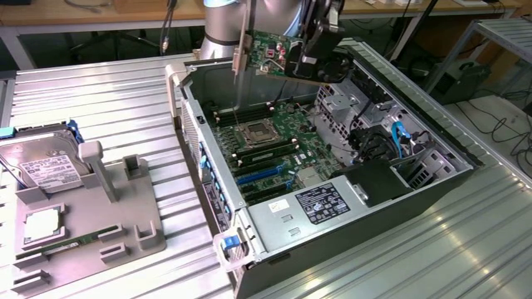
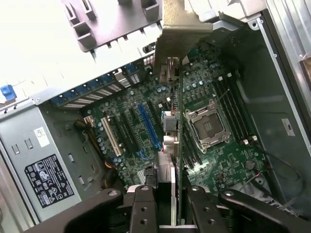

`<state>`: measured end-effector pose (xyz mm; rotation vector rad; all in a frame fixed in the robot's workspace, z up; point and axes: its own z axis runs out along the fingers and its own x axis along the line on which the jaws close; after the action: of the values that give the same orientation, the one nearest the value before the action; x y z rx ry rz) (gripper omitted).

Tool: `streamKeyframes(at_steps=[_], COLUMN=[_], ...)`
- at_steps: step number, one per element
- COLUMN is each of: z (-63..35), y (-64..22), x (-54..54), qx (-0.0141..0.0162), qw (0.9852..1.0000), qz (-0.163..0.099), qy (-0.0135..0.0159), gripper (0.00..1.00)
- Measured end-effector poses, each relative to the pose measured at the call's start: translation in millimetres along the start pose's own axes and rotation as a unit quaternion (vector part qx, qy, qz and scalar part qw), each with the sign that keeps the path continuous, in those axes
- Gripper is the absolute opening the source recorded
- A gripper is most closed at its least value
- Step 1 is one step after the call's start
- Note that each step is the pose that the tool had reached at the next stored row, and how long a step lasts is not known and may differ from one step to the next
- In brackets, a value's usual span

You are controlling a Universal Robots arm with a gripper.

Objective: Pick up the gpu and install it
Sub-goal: 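Insert the gpu into the slot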

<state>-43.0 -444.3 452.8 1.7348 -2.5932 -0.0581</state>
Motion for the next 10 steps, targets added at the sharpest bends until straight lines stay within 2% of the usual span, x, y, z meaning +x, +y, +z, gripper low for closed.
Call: streamKeyframes(at_steps=[7, 9, 10], z=[0.2, 0.5, 0.8], y=[0.0, 0.1, 0.1], x=[0.0, 0.1, 0.0], qx=[0.0, 0.0014, 0.0034], qw=[0.9993, 0.9989, 0.9988], qz=[-0.038, -0.046, -0.048], qy=[0.0016, 0.0015, 0.0009], gripper=[0.28, 0.28, 0.28])
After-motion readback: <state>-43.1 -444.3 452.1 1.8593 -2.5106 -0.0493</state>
